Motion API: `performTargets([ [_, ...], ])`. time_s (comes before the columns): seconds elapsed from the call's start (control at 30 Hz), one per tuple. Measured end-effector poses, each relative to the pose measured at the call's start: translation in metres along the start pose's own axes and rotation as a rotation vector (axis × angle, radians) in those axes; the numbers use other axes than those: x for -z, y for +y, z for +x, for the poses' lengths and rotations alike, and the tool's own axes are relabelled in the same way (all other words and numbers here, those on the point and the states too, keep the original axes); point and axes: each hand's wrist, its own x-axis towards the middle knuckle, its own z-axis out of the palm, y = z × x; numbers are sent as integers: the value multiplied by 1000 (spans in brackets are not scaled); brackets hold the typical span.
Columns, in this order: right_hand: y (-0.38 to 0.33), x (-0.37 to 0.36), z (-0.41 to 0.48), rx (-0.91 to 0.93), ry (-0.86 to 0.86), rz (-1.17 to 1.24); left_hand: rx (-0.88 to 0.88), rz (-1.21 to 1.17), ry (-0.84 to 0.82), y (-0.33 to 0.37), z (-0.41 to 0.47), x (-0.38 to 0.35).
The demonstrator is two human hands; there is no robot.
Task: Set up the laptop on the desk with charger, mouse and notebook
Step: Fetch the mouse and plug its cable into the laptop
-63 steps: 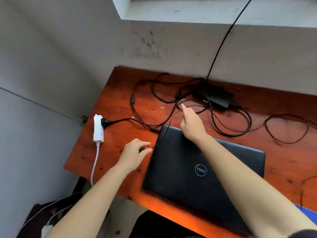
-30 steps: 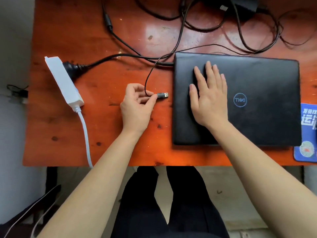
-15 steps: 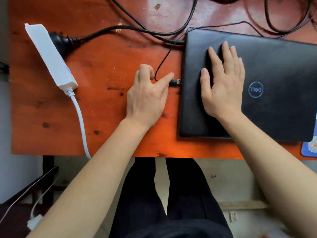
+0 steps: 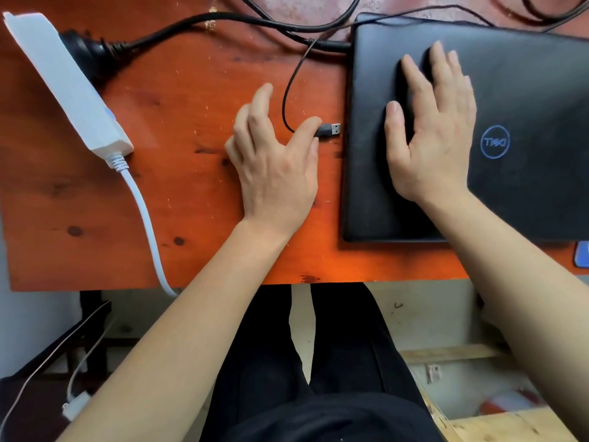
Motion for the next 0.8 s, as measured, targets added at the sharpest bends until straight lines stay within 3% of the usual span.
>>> performTargets([
  [0.17, 1, 0, -1, -7, -5, 0, -159, 20, 59, -6, 6, 2],
  [0.27, 1, 0, -1, -2, 2, 8, -321, -51, -55, -11, 12, 1],
  [0.53, 2, -3, 0, 1, 18, 10, -260, -214, -66, -14, 18, -2],
  [0.8, 0, -2, -2, -3, 18, 10, -244, -201, -31, -10, 19, -4],
])
